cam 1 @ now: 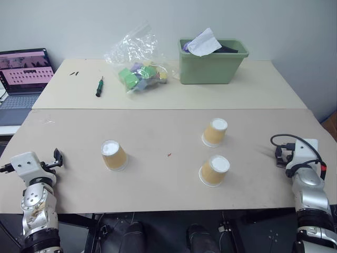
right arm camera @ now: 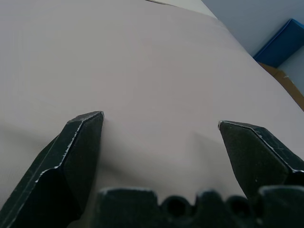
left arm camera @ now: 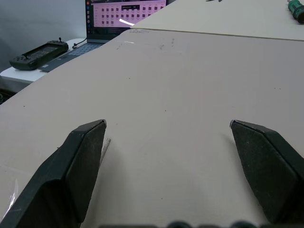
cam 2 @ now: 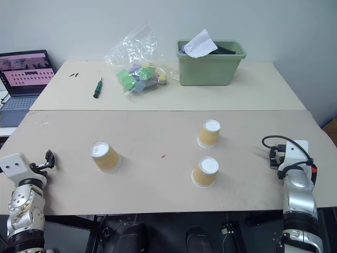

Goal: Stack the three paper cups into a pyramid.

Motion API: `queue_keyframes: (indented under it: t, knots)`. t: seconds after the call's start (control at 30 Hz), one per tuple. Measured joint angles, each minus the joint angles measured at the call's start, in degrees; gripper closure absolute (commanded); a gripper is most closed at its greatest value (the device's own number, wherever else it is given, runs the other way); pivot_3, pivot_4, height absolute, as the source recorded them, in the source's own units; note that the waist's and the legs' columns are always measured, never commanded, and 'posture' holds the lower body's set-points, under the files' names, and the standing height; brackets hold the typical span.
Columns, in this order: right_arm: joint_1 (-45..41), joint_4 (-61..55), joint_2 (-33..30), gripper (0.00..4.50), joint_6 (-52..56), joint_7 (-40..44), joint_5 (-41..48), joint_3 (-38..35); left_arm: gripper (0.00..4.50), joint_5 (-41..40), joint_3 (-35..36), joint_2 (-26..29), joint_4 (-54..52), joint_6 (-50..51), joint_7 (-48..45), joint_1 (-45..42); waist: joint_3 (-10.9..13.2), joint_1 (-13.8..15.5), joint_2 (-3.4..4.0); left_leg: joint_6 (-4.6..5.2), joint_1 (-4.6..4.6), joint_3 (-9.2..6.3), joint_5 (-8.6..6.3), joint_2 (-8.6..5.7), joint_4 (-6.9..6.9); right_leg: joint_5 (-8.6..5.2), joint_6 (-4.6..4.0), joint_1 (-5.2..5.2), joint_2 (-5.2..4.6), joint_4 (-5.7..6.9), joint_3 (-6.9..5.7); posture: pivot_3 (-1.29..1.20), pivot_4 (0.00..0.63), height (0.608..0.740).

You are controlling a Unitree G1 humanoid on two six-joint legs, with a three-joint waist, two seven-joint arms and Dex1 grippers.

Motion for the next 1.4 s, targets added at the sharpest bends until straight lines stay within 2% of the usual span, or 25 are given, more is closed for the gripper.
queue_keyframes:
  t: [0.27, 0.43, 0.67, 0.77, 0.9, 1.03, 1.13, 1.23, 1.3, 1.4]
  knots:
    - [-1.86, 1.39, 0.01, 0.00, 0.01, 0.02, -0.22, 1.11, 0.03, -6.21, 2.92, -2.09, -4.15, 5.35, 2.67, -2.53, 0.00, 0.01, -0.03, 0.00, -0.02, -0.03, 0.00, 0.00, 0.08, 0.02, 0.00, 0.01, 0.00, 0.06, -0.02, 0.00, 0.150, 0.692]
    - [-2.74, 2.64, -0.01, 0.00, 0.01, 0.02, -0.56, 1.31, 0.03, -12.51, 1.07, -1.79, -17.18, 10.39, -1.33, -4.29, 0.01, 0.16, -0.09, 0.00, -0.08, -0.05, 0.01, 0.00, 0.19, 0.05, 0.03, 0.05, 0.00, 0.06, -0.04, 0.00, 0.150, 0.692]
    - [-3.38, 3.43, -0.01, 0.00, -0.26, 0.09, -0.57, 1.74, 0.03, -22.46, -1.24, 3.29, -32.83, 20.93, -5.65, -7.89, 0.02, -0.16, -0.12, 0.01, -0.09, -0.10, 0.01, 0.00, 0.23, 0.05, 0.03, 0.08, 0.01, 0.06, -0.03, 0.00, 0.150, 0.692]
    - [-3.35, 3.56, -0.02, 0.00, -0.30, 0.01, -0.62, 1.73, 0.03, -29.71, -4.88, 7.96, -41.77, 28.23, -9.85, -8.25, 0.03, -0.15, -0.13, 0.01, -0.08, -0.10, 0.00, -0.01, 0.28, 0.06, 0.05, 0.14, 0.01, 0.05, -0.02, 0.00, 0.150, 0.692]
    - [-3.38, 3.42, -0.03, 0.00, -0.28, 0.12, -0.63, 1.86, 0.03, -37.07, -12.26, 10.10, -50.11, 35.52, -14.85, -6.60, 0.02, -0.32, -0.11, 0.02, 0.03, -0.14, 0.01, -0.01, 0.30, 0.05, 0.04, 0.20, 0.03, 0.11, -0.01, 0.00, 0.150, 0.692]
    - [-1.17, 0.89, -2.23, 0.00, 0.57, 2.26, -0.63, 1.90, 0.03, -36.45, -21.95, 16.18, -58.14, 38.75, -25.09, 4.52, 0.04, -0.65, 0.04, 0.09, 0.00, -0.10, -0.05, -0.06, 0.28, -0.02, 0.02, 0.17, 0.00, 0.08, 0.08, 0.00, 0.150, 0.692]
    - [1.98, -1.01, -7.95, 0.00, 1.31, 9.15, 0.87, 1.24, 0.03, -32.20, -23.68, 18.21, -57.84, 37.44, -30.44, 9.29, 0.08, -0.09, 0.09, 0.09, -0.04, -0.12, -0.04, -0.06, 0.33, -0.08, -0.06, -0.01, 0.01, 0.28, 0.05, 0.00, 0.150, 0.692]
    - [8.47, -2.56, -20.77, 0.00, 2.84, 24.64, 5.38, -2.62, 0.03, -29.65, -22.96, 19.64, -56.60, 34.99, -34.47, 11.79, 0.14, 0.95, 0.59, 0.28, -0.10, -0.11, -0.16, -0.24, 0.75, -0.78, -0.14, 0.04, -0.04, 0.53, 0.32, 0.00, 0.150, 0.692]
    - [16.51, -6.76, -28.79, 0.00, 3.95, 37.18, 8.50, -6.92, 0.03, -28.14, -22.99, 19.55, -55.30, 33.99, -36.13, 12.15, 0.15, 0.87, 0.53, 0.39, -0.01, -0.16, -0.24, -0.22, 0.89, -0.95, -0.05, 0.18, -0.01, 0.69, 0.29, 0.00, 0.150, 0.692]
    - [30.03, -19.80, -33.54, 0.00, 8.59, 54.92, 14.57, -10.19, 0.03, -26.34, -23.61, 19.30, -53.63, 33.52, -37.43, 12.04, 0.18, 0.16, 0.22, 0.37, 0.71, -0.29, -0.45, -0.18, 0.89, -1.17, -0.05, 0.91, 0.02, 0.67, 0.24, 0.00, 0.150, 0.692]
